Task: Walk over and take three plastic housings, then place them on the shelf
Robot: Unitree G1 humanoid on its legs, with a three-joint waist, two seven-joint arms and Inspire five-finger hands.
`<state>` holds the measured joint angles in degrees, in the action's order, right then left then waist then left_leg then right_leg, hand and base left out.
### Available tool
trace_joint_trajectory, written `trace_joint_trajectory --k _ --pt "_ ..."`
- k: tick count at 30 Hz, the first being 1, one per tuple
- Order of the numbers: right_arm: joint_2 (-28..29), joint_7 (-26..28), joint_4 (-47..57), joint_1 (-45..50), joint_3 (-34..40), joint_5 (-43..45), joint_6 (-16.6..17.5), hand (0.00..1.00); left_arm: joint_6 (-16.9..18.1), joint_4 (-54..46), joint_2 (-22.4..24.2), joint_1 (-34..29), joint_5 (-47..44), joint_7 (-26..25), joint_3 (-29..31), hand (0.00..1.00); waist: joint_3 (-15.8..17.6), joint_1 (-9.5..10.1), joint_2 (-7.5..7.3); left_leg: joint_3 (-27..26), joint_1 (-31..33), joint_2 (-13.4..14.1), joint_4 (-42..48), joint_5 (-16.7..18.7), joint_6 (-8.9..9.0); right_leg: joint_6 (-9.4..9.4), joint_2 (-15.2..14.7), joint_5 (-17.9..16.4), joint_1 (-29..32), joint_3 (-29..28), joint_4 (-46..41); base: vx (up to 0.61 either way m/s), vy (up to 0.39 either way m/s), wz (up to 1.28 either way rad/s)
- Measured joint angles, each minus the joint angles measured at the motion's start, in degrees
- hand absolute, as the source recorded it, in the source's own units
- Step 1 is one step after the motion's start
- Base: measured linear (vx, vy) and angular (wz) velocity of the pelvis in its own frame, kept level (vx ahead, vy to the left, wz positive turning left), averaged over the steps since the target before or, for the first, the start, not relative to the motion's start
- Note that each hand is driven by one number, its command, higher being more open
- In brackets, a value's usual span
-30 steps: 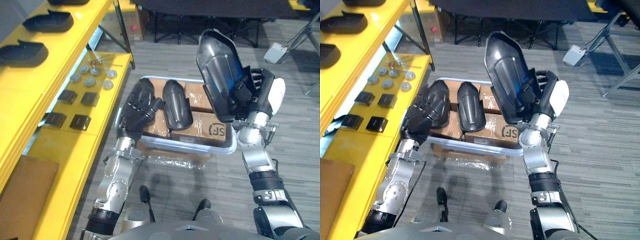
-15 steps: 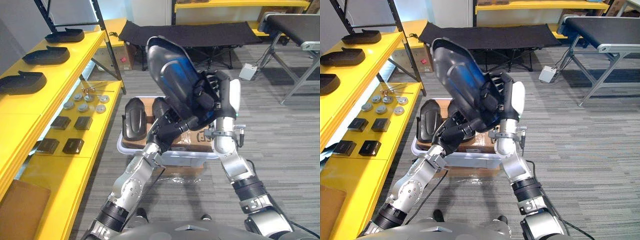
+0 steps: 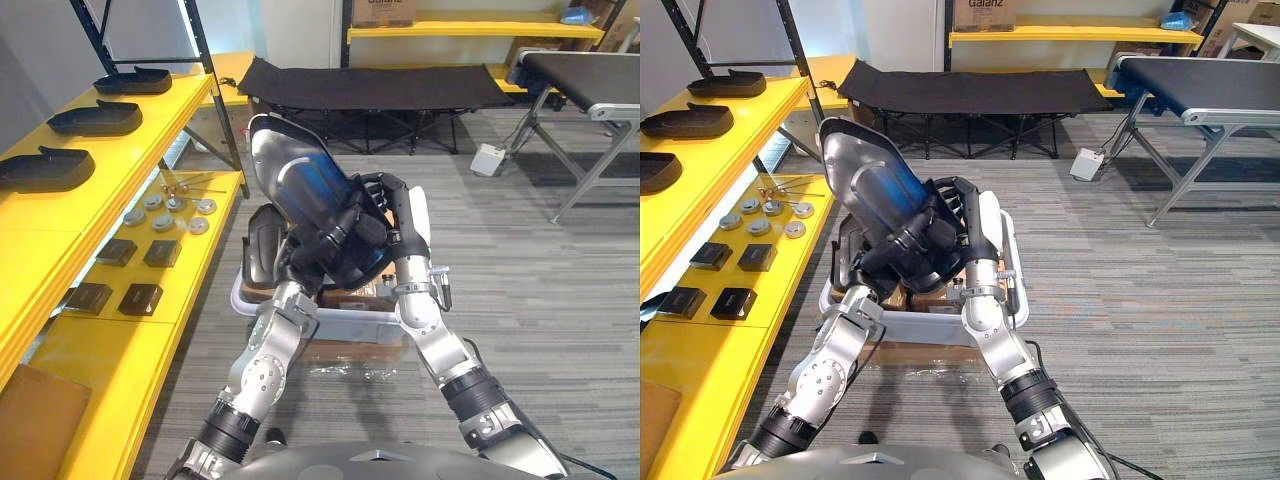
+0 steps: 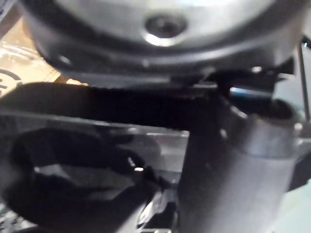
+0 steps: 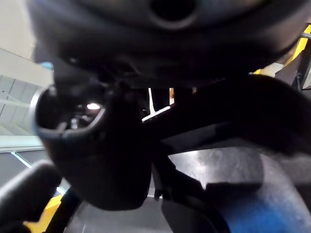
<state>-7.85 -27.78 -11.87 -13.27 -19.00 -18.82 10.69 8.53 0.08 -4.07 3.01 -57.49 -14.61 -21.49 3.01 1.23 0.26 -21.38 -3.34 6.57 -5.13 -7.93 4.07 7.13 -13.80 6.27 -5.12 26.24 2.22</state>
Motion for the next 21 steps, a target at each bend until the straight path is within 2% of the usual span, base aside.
trace_joint_trajectory --k 2,3,6,10,14,18,21 --pt "0.55 -0.43 0.0 0.24 -0.29 0.0 0.0 0.0 2.65 0.01 0.46 -0.02 -1.04 -0.55 0.48 1.0 -0.05 0.01 -0.08 0.08 0.02 0.01 -0.01 -0.03 -0.03 -0.1 0.0 -0.1 0.01 0.04 -0.02 0.0 0.0 0.0" --pt "1.12 -0.71 0.0 0.42 -0.3 0.03 0.0 0.0 3.96 0.01 0.94 -0.02 -1.12 -0.89 0.99 0.0 -0.1 0.0 -0.17 0.1 0.02 0.01 -0.02 -0.05 -0.05 -0.49 0.0 -0.37 0.02 0.04 -0.05 0.0 0.0 0.0" --pt "1.87 -1.82 0.02 1.22 -1.08 0.04 0.0 0.0 5.86 0.01 1.18 -0.04 -1.09 -1.94 1.12 0.0 -0.55 0.01 -0.8 0.31 0.08 0.02 -0.02 -0.05 -0.06 -0.53 0.0 -0.45 0.14 0.16 -0.1 -0.01 0.002 0.01" --pt "2.04 -2.41 0.02 1.47 -1.86 0.05 0.0 0.0 6.19 0.01 1.28 -0.04 -0.95 -3.87 1.12 0.0 -0.92 -0.02 -1.4 0.64 0.55 0.01 -0.02 -0.02 -0.05 -0.54 0.0 -0.46 0.3 0.34 -0.12 -0.01 0.005 0.03" --pt "2.13 -2.51 0.04 1.91 -1.99 0.1 0.41 0.0 5.34 0.31 1.42 -0.06 0.96 -4.82 1.18 0.0 -1.19 0.0 -1.8 0.68 0.64 0.0 -0.01 -0.1 -0.11 -0.59 0.01 -0.41 0.42 0.34 -0.15 0.0 0.0 0.0" --pt "1.93 -2.47 0.96 3.62 -3.12 0.02 2.58 0.0 4.11 2.28 1.75 -0.06 1.85 -5.2 2.29 0.0 -1.83 -0.11 -2.37 0.59 0.64 0.0 -0.01 -0.2 -0.1 -0.61 0.01 -0.42 0.51 0.26 -0.14 0.0 0.0 0.0" --pt "1.94 -2.24 1.4 3.86 -3.87 0.29 2.54 0.0 3.53 2.79 1.73 -0.05 2.43 -5.08 2.49 0.0 -1.85 -0.13 -2.4 0.31 0.62 0.01 0.0 -0.2 -0.1 -0.62 0.01 -0.41 0.69 0.01 -0.16 0.01 0.0 -0.04"
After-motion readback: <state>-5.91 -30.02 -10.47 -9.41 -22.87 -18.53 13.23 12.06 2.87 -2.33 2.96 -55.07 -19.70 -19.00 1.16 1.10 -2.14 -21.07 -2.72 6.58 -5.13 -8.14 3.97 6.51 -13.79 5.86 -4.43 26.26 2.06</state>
